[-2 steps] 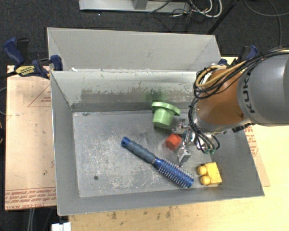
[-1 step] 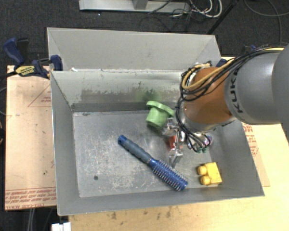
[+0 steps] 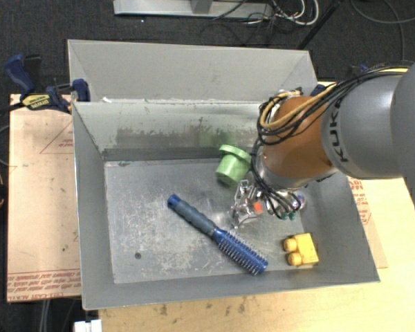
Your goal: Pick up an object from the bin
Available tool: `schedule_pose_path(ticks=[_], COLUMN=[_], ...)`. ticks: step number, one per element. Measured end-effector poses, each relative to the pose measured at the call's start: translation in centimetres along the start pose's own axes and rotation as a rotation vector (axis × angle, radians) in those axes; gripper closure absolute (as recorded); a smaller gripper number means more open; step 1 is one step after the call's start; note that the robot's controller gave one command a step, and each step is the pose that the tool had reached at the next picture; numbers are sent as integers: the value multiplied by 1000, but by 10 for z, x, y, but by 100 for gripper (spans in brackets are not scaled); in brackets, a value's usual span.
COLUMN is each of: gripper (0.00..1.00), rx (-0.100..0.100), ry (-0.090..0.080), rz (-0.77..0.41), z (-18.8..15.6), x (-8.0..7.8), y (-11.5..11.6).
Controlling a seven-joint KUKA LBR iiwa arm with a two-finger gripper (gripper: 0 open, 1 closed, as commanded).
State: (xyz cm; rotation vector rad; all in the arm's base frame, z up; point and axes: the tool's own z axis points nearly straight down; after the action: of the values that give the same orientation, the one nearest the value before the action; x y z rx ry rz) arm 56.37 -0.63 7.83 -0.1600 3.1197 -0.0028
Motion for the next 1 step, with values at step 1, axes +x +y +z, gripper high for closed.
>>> schedule_pose_path(ticks=[1], gripper=[100], rx=[-2], ry=[7], rz=[-175], z=[-106], x=[-2], y=[-17])
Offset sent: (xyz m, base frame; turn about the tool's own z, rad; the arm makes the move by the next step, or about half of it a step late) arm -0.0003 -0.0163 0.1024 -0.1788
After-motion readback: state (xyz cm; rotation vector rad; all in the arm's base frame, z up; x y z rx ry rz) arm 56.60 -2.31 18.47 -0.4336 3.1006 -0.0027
